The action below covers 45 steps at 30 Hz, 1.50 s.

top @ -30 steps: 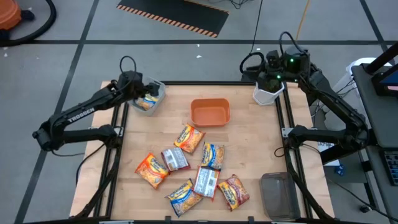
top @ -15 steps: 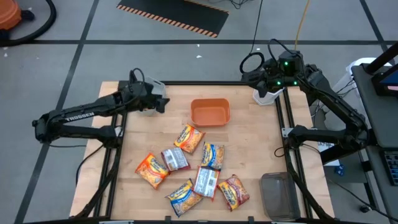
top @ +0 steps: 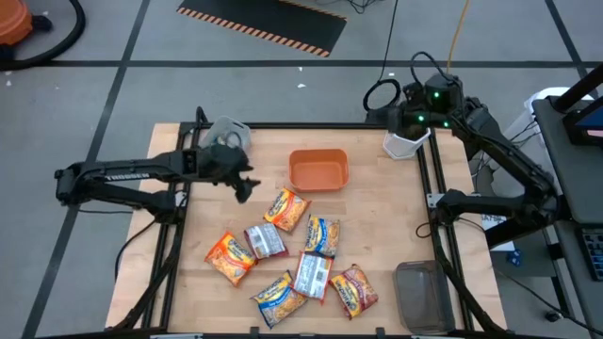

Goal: Sort Maruchan noodles
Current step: Put the top orange noodle pack into the black bin

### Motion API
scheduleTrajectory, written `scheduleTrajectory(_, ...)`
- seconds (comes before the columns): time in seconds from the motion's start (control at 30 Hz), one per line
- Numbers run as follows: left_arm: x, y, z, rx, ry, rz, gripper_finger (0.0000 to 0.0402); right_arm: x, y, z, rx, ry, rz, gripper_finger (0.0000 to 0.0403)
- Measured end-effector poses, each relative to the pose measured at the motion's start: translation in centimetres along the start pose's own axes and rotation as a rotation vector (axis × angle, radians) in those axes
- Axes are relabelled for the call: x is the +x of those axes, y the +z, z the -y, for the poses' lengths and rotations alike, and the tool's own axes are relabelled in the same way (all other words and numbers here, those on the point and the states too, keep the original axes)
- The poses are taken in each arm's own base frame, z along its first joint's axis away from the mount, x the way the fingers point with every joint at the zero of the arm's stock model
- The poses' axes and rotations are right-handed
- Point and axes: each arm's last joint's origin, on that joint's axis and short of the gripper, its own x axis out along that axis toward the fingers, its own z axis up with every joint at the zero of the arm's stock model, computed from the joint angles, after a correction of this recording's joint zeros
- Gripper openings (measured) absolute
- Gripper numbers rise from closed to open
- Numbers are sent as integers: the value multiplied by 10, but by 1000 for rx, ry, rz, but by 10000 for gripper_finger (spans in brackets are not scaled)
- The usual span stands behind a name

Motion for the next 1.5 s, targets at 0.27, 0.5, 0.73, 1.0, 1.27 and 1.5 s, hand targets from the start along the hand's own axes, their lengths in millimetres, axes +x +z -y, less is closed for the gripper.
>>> scheduleTrajectory(0.27,27,-13,9,207,4,-175,278,5,3,-36,59,109,166,141)
scheduleTrajectory(0.5,50,-23,13,214,-55,-305,278,11,-29,-73,66,39,152,141)
scheduleTrajectory(0.73,55,-31,29,180,-76,-347,278,20,-47,-103,137,65,191,141)
scheduleTrajectory(1.0,68,-47,54,275,-28,-359,278,27,-64,-121,178,136,125,141)
scheduleTrajectory(1.27,90,-58,73,255,-24,-345,278,26,-66,-124,147,146,119,141)
scheduleTrajectory(1.5,101,-67,73,283,1,-403,278,26,-66,-123,91,136,117,141)
